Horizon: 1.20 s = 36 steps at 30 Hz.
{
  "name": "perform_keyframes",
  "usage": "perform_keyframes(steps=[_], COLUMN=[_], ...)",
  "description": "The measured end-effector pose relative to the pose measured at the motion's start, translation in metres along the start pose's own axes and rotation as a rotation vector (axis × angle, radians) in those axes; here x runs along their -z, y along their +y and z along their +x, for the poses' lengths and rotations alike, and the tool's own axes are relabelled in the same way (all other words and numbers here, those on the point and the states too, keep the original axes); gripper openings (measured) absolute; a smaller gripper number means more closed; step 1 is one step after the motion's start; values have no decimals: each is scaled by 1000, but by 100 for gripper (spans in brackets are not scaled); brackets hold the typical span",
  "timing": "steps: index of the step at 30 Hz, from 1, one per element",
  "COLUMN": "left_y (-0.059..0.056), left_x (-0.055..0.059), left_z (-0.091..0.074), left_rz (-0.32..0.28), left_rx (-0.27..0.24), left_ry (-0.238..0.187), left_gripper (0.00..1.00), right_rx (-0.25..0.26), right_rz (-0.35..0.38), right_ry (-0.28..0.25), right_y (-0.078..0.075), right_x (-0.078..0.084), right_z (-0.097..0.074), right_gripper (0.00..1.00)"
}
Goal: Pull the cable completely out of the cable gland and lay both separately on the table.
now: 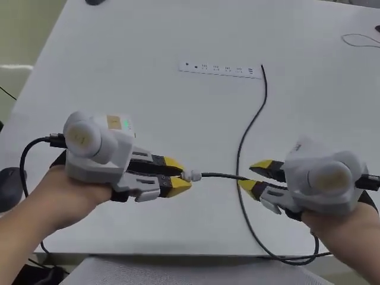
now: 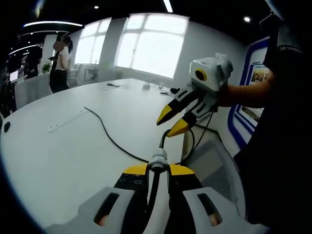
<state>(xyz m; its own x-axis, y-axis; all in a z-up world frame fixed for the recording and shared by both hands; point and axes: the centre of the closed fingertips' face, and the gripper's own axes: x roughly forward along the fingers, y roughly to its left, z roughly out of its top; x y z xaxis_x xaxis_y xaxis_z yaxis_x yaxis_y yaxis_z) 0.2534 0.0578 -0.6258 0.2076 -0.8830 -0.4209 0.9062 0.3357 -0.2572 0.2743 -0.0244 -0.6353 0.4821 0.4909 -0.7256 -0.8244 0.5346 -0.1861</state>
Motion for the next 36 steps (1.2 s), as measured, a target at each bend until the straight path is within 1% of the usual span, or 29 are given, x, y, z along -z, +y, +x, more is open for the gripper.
perform_keyframes(steps=[1, 2, 4, 5, 6, 7, 8, 11, 13, 14, 15, 19, 23, 26, 27, 29, 32, 34, 36], left_y=[0, -1, -1, -1, -1, -1, -1, -1, -1, -1, -1, -1, 0, 0, 0, 0, 1, 1, 1], left_x=[-1, -2, -2, -2, -2, -2, -2, -2, -2, -2, -2, -2, -3, -4, -5, -6, -7, -9, -9], left_z=[0, 1, 2, 3, 4, 4, 4, 4, 4, 4, 4, 4, 4, 4, 4, 3, 3, 2, 2], left_rz=[-1, -1, -1, 0, 0, -1, 1, 3, 4, 2, 0, 3, 1, 3, 5, 3, 5, 4, 7], left_rx=[1, 1, 1, 1, 1, 3, 4, 5, 1, 2, 3, 2, -2, -4, -5, -7, -11, -9, -12], left_ry=[-2, -5, -6, -6, -5, -3, -2, 2, 1, 1, 0, 0, -6, -14, -17, -24, -28, -34, -35], left_gripper=[14, 14, 14, 14, 14, 14, 14, 14, 14, 14, 14, 14, 14, 14, 14, 14, 14, 14, 14], right_rx=[-4, -18, -28, -26, -29, -33, -32, -42, -44, -41, -35, -35, -35, -44, -43, -34, -24, -28, -28], right_rz=[-55, -105, -164, -176, -204, -214, -216, -262, -277, -311, -328, -327, -323, -283, -256, -231, -211, -181, -165], right_ry=[9, 13, -1, -5, -15, -22, -24, -35, -28, -18, -15, -13, -6, -11, -18, -19, -15, -18, -18], right_y=[5, 12, 23, 24, 30, 35, 37, 46, 48, 48, 47, 45, 43, 42, 41, 37, 31, 30, 29], right_x=[-5, -11, -22, -25, -30, -34, -36, -44, -45, -44, -44, -44, -40, -39, -39, -37, -33, -31, -28], right_z=[-1, -1, 1, 2, 3, 5, 7, 12, 15, 16, 17, 19, 21, 20, 20, 20, 19, 18, 18], right_gripper=[17, 16, 16, 15, 13, 11, 10, 10, 10, 9, 8, 5, 2, 1, 0, 0, 0, 0, 0])
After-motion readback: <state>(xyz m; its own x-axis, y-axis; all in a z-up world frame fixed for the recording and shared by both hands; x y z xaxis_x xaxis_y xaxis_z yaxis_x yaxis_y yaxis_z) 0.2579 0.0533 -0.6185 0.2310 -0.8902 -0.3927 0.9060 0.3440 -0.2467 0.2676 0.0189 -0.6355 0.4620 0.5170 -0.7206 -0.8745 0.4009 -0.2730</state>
